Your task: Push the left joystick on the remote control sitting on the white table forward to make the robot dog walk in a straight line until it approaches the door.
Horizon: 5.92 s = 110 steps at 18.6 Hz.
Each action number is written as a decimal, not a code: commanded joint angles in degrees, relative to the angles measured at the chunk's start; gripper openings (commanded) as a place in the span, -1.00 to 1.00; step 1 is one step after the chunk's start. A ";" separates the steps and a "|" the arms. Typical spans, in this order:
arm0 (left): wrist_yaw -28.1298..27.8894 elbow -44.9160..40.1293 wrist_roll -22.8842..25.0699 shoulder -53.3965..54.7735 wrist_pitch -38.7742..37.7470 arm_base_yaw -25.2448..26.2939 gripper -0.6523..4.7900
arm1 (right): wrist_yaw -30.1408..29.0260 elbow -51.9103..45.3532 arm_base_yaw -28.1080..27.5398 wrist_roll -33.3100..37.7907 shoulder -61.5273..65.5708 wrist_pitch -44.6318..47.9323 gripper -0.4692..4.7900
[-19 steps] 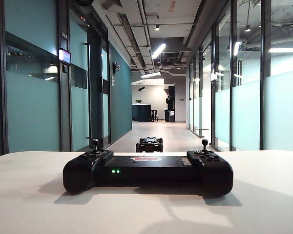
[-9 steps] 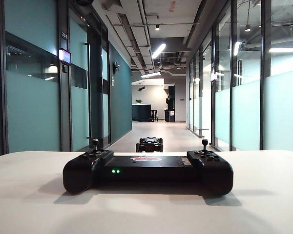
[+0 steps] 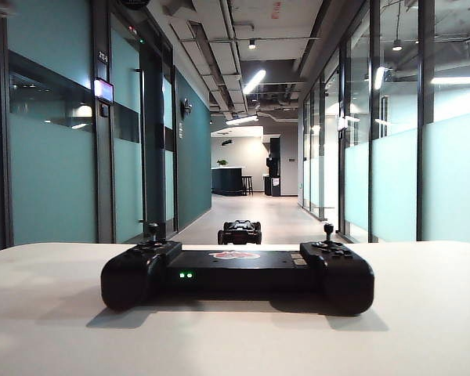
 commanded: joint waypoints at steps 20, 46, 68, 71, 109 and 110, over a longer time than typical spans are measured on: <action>9.42 18.49 -3.58 20.81 -21.07 -10.69 -0.78 | -5.29 25.83 16.83 18.58 42.27 -42.60 0.44; 12.00 18.49 -3.56 20.81 -21.05 -10.71 -0.78 | -3.26 25.79 17.11 20.28 58.42 -36.89 0.46; 22.12 10.88 11.76 32.81 -13.94 -10.69 -0.78 | 0.20 25.83 17.11 28.41 59.54 -38.01 -0.26; 23.61 5.01 11.76 34.25 -5.18 -10.69 -0.78 | 0.17 25.83 17.11 28.41 59.54 -38.01 -0.26; 27.26 2.78 11.43 52.46 16.96 -10.45 -0.78 | -0.02 25.81 17.11 27.74 59.54 -38.91 -0.26; 27.17 2.82 11.43 52.46 17.00 -10.45 -0.78 | -0.02 25.81 17.11 27.74 59.54 -38.88 -0.26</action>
